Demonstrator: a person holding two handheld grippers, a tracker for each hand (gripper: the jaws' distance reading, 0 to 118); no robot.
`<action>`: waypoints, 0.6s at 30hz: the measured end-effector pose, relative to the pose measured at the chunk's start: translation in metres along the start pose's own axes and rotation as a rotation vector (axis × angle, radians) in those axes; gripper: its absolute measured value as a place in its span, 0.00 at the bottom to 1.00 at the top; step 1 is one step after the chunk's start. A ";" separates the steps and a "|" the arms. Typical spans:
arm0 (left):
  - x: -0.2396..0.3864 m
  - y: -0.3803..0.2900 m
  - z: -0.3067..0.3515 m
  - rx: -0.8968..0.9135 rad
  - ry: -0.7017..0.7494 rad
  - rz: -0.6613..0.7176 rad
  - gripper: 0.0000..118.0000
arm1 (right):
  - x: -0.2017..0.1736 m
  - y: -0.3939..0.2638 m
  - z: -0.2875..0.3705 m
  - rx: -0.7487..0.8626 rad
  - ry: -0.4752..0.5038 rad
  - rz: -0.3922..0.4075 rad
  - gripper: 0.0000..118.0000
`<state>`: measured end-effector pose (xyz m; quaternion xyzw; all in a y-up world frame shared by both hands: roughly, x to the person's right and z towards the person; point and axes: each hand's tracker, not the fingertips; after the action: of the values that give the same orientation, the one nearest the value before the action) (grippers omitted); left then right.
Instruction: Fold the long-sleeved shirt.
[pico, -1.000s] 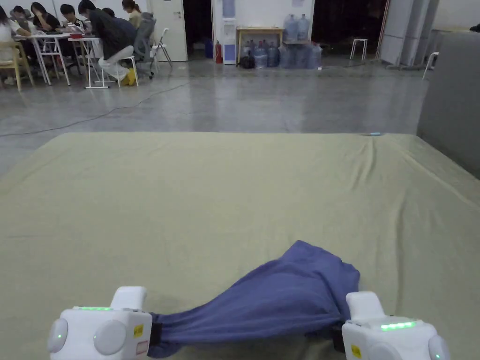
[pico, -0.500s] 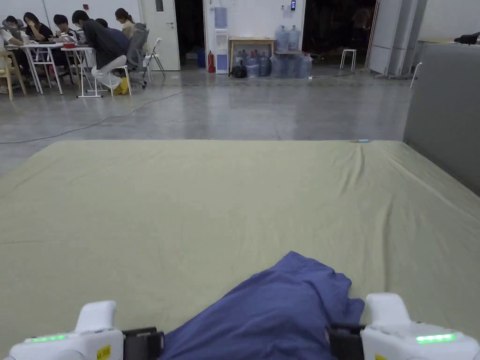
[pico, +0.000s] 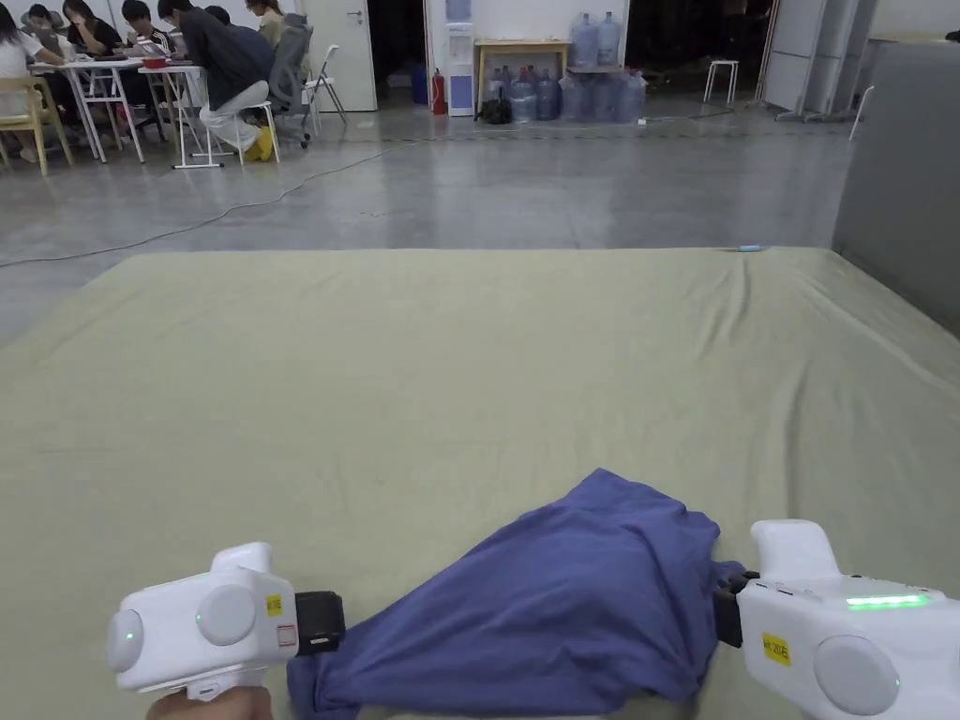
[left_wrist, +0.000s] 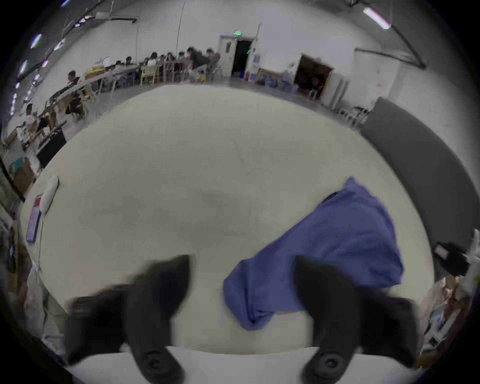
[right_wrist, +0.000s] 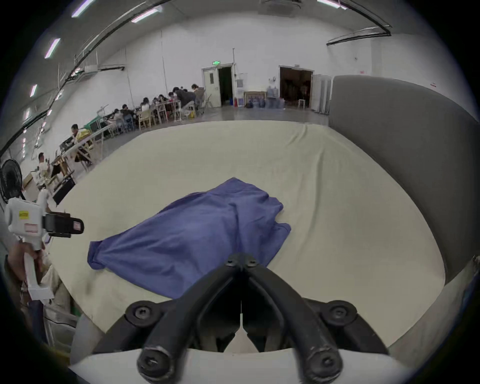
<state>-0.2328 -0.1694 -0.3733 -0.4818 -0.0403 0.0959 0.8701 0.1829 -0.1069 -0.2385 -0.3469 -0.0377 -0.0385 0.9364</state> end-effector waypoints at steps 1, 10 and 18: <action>0.000 -0.002 -0.012 -0.054 -0.005 0.024 0.80 | 0.001 -0.002 -0.001 -0.008 0.008 -0.005 0.00; 0.017 -0.012 -0.022 -0.023 0.040 -0.051 0.32 | 0.010 0.001 -0.008 -0.045 0.000 -0.009 0.00; 0.032 0.024 0.003 0.054 -0.020 -0.079 0.00 | 0.024 0.111 -0.067 -0.021 0.036 0.012 0.00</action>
<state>-0.2048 -0.1478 -0.3927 -0.4551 -0.0655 0.0674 0.8855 0.2207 -0.0677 -0.3592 -0.3563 -0.0185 -0.0393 0.9334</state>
